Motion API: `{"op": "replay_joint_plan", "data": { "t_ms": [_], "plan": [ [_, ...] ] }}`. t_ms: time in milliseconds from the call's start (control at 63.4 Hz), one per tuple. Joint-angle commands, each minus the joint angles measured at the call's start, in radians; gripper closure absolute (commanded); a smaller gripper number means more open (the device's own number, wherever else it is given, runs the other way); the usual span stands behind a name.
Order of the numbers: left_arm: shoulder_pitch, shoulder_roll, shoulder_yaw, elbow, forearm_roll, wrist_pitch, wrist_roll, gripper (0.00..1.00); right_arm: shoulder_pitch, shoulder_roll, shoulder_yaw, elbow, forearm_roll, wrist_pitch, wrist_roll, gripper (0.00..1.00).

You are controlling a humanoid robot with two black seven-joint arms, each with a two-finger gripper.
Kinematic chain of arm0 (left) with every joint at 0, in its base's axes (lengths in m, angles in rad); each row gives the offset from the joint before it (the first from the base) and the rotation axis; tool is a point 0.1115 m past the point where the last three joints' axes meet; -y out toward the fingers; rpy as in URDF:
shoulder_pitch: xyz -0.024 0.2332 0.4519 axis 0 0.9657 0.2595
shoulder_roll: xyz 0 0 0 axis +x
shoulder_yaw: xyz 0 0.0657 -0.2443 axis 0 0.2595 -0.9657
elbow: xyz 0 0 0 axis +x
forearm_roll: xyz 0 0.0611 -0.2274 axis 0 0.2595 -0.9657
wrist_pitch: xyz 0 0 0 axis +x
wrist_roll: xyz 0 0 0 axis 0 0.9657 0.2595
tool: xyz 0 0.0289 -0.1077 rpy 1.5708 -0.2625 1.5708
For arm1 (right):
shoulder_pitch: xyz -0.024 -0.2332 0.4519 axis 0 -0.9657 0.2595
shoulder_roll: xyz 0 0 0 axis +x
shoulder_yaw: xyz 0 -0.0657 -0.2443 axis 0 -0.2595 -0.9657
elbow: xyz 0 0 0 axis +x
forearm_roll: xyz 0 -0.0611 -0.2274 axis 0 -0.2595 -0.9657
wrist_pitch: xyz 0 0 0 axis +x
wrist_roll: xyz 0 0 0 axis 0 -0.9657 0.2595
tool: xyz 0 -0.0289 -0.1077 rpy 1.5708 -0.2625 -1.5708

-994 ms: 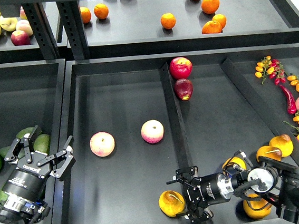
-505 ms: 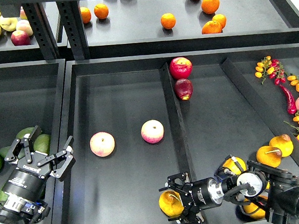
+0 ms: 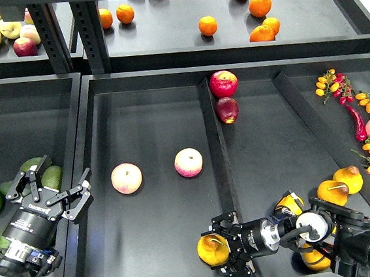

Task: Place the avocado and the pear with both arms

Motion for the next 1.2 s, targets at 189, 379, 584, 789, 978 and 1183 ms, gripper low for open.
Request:
{"op": "replay_joint_plan", "data": {
  "t_ms": [189, 379, 584, 789, 978, 1183],
  "plan": [
    [0.000, 0.000, 0.000, 0.000, 0.000, 0.000, 0.000, 0.01, 0.001, 0.009, 0.008, -0.008, 0.005, -0.004, 0.000, 0.43],
    [0.000, 0.000, 0.000, 0.000, 0.000, 0.000, 0.000, 0.01, 0.001, 0.009, 0.022, -0.007, 0.008, -0.004, 0.000, 0.54],
    [0.000, 0.000, 0.000, 0.000, 0.000, 0.000, 0.000, 0.01, 0.004, 0.009, 0.059, 0.002, 0.012, -0.003, 0.000, 0.55],
    [0.000, 0.000, 0.001, 0.000, 0.001, 0.000, 0.000, 0.01, 0.016, 0.009, 0.092, 0.012, 0.014, -0.003, 0.000, 0.55],
    [0.002, 0.000, 0.001, 0.000, 0.001, 0.000, 0.000, 0.01, 0.028, 0.008, 0.125, 0.016, 0.014, -0.003, 0.000, 0.55],
    [0.000, 0.000, 0.008, 0.002, 0.011, 0.000, 0.000, 0.01, 0.025, -0.001, 0.131, 0.018, 0.014, -0.004, 0.000, 0.51]
  ]
}}
